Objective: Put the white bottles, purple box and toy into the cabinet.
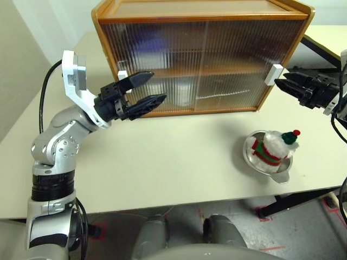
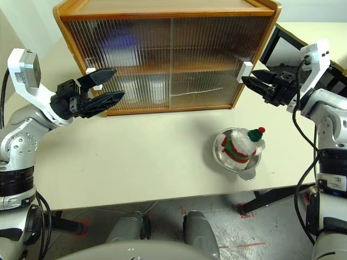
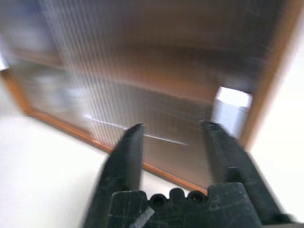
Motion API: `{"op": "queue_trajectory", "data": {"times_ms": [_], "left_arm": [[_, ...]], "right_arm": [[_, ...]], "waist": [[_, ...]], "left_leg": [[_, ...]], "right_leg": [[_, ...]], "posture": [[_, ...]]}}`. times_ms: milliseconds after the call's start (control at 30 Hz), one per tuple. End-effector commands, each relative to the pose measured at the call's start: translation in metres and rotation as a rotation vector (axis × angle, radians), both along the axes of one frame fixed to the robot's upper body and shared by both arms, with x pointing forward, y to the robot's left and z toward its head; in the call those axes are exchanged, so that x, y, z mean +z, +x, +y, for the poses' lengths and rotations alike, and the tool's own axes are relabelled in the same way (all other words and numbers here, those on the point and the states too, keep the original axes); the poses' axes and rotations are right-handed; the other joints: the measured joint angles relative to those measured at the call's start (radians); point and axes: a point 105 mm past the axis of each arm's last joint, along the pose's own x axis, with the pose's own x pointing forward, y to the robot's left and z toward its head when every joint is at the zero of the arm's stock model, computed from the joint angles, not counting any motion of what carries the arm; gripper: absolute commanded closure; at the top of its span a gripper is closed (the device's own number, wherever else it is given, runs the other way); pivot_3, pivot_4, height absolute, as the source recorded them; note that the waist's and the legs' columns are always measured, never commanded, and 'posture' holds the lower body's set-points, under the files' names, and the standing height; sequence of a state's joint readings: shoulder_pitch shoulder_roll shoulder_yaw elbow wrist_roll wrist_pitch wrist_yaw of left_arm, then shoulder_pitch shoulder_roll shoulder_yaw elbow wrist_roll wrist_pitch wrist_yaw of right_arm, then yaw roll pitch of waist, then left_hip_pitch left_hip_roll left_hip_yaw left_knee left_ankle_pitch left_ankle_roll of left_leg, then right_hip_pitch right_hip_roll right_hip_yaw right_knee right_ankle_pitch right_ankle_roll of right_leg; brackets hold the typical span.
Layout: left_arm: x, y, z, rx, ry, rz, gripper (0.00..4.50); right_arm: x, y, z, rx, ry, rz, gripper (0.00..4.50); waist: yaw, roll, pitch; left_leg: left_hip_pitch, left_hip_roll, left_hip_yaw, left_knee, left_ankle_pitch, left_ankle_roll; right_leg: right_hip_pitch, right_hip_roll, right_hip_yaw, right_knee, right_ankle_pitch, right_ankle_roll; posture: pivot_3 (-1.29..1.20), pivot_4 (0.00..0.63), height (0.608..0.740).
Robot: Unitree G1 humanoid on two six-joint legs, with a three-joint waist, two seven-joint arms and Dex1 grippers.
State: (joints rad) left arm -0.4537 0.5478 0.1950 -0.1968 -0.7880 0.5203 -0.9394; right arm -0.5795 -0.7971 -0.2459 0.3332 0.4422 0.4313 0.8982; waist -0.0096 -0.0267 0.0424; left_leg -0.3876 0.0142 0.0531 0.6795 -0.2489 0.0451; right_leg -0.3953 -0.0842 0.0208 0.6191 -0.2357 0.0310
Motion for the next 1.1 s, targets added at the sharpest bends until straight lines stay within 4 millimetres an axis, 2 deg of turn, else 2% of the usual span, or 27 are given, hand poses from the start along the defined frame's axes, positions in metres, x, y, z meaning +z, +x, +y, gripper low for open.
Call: {"op": "queue_trajectory", "data": {"times_ms": [33,133,367,533,733,900,1100], "left_arm": [[0.003,-0.003,-0.003,0.012,-0.004,-0.023,0.0],[0.002,-0.001,-0.003,0.04,-0.007,-0.033,0.0],[-0.004,0.007,-0.002,0.162,0.023,-0.11,0.0],[-0.005,0.006,-0.006,0.167,0.011,-0.114,0.0],[-0.005,0.007,-0.008,0.16,0.001,-0.104,0.0],[-0.004,0.009,-0.008,0.165,-0.002,-0.107,0.0],[-0.003,0.01,-0.008,0.172,-0.008,-0.104,0.0]], "right_arm": [[-0.005,0.011,-0.009,-0.074,-0.018,0.048,3.31],[-0.005,0.019,-0.015,-0.123,-0.053,0.05,4.47],[-0.009,0.036,-0.022,-0.205,-0.106,0.073,4.47],[-0.011,0.039,-0.024,-0.227,-0.107,0.092,4.47],[-0.01,0.044,-0.018,-0.22,-0.114,0.092,4.47],[-0.01,0.046,-0.002,-0.171,-0.094,0.106,4.47],[-0.015,0.048,0.03,-0.09,-0.077,0.127,4.47]], "waist": [[0.001,0.0,0.0],[0.003,0.0,0.0],[0.011,0.0,0.0],[0.023,0.0,0.0],[0.025,0.0,0.0],[0.022,0.0,0.0],[0.025,0.0,0.0]], "left_leg": [[0.0,0.0,0.0,0.0,0.0,0.0],[0.0,0.0,0.0,0.0,0.0,0.0],[-0.001,-0.001,0.0,-0.001,0.0,0.001],[0.0,-0.001,0.0,-0.001,0.0,0.001],[-0.001,-0.001,0.001,-0.001,0.0,0.001],[0.0,0.0,0.001,-0.001,0.0,0.001],[0.0,0.0,0.001,0.0,0.0,0.001]], "right_leg": [[0.0,0.0,0.0,0.0,0.0,-0.001],[0.0,0.0,0.0,0.0,0.0,-0.001],[0.0,0.0,0.001,0.0,0.0,0.0],[0.0,0.0,0.002,0.0,0.0,0.0],[0.0,0.0,0.002,0.0,0.001,0.0],[0.0,0.001,0.003,0.0,0.001,0.0],[-0.001,0.001,0.003,0.001,0.001,0.0]], "posture": [[0.07,0.0,0.74],[0.08,0.0,0.74],[0.09,0.0,0.74],[0.1,0.0,0.74],[0.1,0.0,0.74],[0.09,0.0,0.74],[0.1,0.0,0.74]]}}
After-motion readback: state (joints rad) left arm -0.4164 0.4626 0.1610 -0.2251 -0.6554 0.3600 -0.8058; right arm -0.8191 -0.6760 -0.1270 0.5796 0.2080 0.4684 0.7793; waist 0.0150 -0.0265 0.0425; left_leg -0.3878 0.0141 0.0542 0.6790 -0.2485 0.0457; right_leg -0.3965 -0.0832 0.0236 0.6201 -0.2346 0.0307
